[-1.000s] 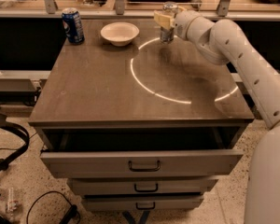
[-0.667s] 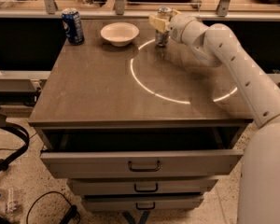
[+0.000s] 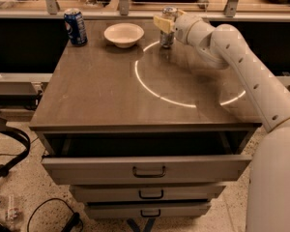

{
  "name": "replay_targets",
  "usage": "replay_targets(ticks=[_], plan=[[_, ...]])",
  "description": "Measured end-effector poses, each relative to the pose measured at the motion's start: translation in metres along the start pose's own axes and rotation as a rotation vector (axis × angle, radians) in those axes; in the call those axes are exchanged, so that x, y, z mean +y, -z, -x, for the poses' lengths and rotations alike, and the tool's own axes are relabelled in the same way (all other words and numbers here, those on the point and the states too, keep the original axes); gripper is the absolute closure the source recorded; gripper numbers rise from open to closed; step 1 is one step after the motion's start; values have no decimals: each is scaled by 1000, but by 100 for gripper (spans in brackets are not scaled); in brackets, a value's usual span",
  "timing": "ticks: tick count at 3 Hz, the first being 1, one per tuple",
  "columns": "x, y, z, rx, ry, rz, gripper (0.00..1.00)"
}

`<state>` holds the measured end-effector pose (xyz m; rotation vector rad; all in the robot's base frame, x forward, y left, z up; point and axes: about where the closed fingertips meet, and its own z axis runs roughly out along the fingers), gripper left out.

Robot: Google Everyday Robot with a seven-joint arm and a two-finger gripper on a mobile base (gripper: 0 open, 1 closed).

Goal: Move redbull can near paper bowl

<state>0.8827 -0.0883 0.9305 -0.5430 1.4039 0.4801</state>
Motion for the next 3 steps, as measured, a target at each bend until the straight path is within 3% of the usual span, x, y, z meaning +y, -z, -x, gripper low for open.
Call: replay_targets(ticks=[2, 3], plan=[[4, -4, 0, -1, -2, 7, 5], [6, -5, 0, -1, -2, 9, 0]])
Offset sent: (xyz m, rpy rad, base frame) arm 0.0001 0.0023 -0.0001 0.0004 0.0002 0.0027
